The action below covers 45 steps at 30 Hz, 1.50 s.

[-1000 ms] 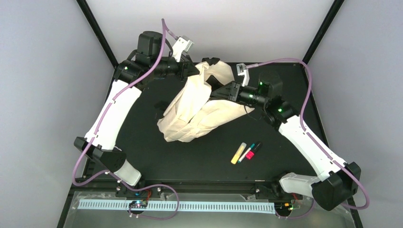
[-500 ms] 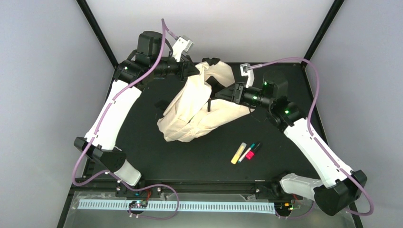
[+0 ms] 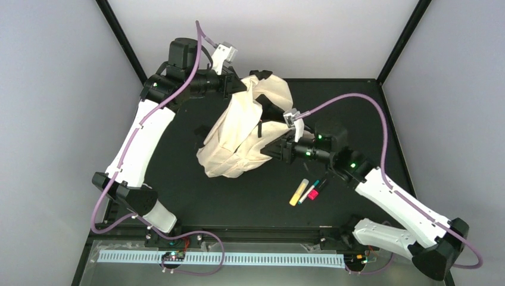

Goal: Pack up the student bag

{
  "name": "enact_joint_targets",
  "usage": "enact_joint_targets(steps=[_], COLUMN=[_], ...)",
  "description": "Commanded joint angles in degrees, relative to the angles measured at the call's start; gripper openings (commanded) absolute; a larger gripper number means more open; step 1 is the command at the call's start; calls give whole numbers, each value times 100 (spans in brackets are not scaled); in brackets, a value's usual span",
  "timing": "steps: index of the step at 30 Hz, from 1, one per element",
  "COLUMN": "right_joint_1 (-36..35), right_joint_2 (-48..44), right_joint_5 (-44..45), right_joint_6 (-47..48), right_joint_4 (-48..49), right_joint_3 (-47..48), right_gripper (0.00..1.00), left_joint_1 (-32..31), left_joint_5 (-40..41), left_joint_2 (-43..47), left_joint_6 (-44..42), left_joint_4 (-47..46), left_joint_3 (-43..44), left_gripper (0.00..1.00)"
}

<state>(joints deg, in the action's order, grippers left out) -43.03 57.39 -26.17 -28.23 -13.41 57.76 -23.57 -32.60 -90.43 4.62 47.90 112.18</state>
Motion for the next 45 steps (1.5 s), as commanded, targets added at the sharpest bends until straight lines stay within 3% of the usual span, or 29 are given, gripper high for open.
enact_joint_targets(steps=[1, 10, 14, 20, 27, 31, 34, 45], right_joint_1=[-29, 61, 86, 139, 148, 207, 245, 353], right_joint_2=[-80, 575, 820, 1080, 994, 873, 986, 1167], right_joint_5=[916, 1080, 998, 747, 420, -511, -517, -229], right_joint_6=[-298, -110, 120, -15, -125, -159, 54, 38], right_joint_4=[1101, 2273, 2368, 2780, 3049, 3873, 3669, 3825], right_joint_3=[-525, -582, -266, -340, -696, -1153, -1051, -1019], right_gripper=[31, 35, 36, 20, 25, 29, 29, 16], left_joint_1=[46, 46, 46, 46, 63, 89, 90, 90], left_joint_5=[-136, -310, -372, -424, -443, -464, -493, -528], left_joint_2=[307, 467, 498, 518, 476, 466, 440, 440], left_joint_6=[205, 264, 240, 217, 253, 250, 257, 274], left_joint_4=[-673, -620, -595, -592, -629, -624, -621, -632], left_joint_3=[45, -46, -75, -57, 55, 108, 136, 176], left_gripper=[2, 2, 2, 2, 2, 1, 2, 2])
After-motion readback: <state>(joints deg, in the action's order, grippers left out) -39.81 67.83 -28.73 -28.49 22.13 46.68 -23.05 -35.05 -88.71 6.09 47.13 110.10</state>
